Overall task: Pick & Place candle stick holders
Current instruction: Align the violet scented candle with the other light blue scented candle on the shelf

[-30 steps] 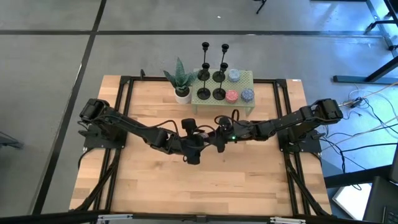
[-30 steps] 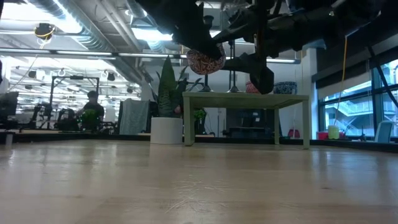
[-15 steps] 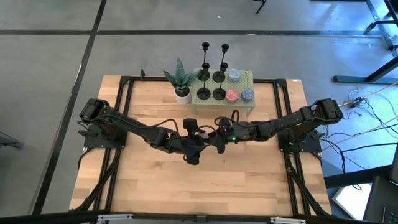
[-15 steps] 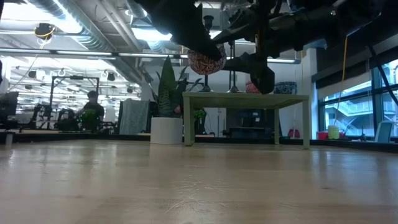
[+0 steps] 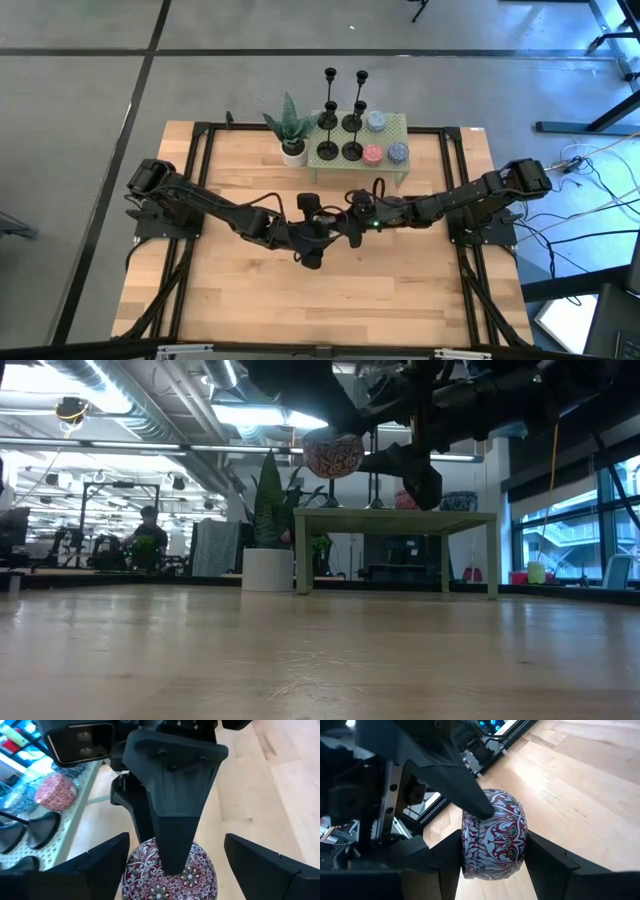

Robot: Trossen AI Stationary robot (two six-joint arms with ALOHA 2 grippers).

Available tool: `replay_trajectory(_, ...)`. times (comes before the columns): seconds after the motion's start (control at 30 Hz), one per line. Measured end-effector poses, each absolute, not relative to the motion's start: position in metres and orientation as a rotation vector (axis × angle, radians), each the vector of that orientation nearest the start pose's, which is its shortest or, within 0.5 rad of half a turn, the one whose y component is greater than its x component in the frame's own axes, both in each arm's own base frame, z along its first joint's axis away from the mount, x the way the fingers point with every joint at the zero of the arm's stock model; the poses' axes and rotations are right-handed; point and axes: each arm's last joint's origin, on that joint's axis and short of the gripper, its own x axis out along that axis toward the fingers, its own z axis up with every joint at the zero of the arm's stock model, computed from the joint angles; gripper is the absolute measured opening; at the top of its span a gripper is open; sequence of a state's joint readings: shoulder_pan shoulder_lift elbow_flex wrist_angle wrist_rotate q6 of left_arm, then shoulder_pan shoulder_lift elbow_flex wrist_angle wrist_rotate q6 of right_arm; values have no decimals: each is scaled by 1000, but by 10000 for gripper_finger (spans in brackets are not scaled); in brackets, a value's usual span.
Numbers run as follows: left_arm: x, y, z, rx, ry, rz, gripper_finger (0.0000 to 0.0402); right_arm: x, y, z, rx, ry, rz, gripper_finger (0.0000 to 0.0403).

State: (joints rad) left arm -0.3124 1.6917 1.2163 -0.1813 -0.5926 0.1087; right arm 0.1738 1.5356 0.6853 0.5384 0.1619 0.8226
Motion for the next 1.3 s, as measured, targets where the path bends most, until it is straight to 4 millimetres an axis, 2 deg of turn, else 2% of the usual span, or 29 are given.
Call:
replay_trajectory(0.2, 355, -98, 252, 427, 605, 275, 322, 305, 48, 193, 765, 293, -124, 193)
replay_trajectory(0.33, 348, -101, 265, 429, 567, 304, 322, 305, 48, 193, 765, 297, -125, 193)
replay_trajectory(0.57, 322, -108, 299, 464, 490, 373, 322, 305, 48, 193, 768, 299, -126, 193)
replay_trajectory(0.77, 290, -113, 318, 506, 502, 433, 322, 297, 50, 209, 774, 268, -101, 193)
replay_trajectory(0.87, 276, -115, 325, 504, 507, 443, 322, 287, 53, 222, 774, 276, -81, 193)
replay_trajectory(1.03, 258, -119, 331, 478, 508, 430, 322, 259, 52, 252, 827, 269, -71, 193)
replay_trajectory(1.3, 251, -124, 332, 468, 508, 412, 322, 205, 39, 301, 858, 119, -68, 193)
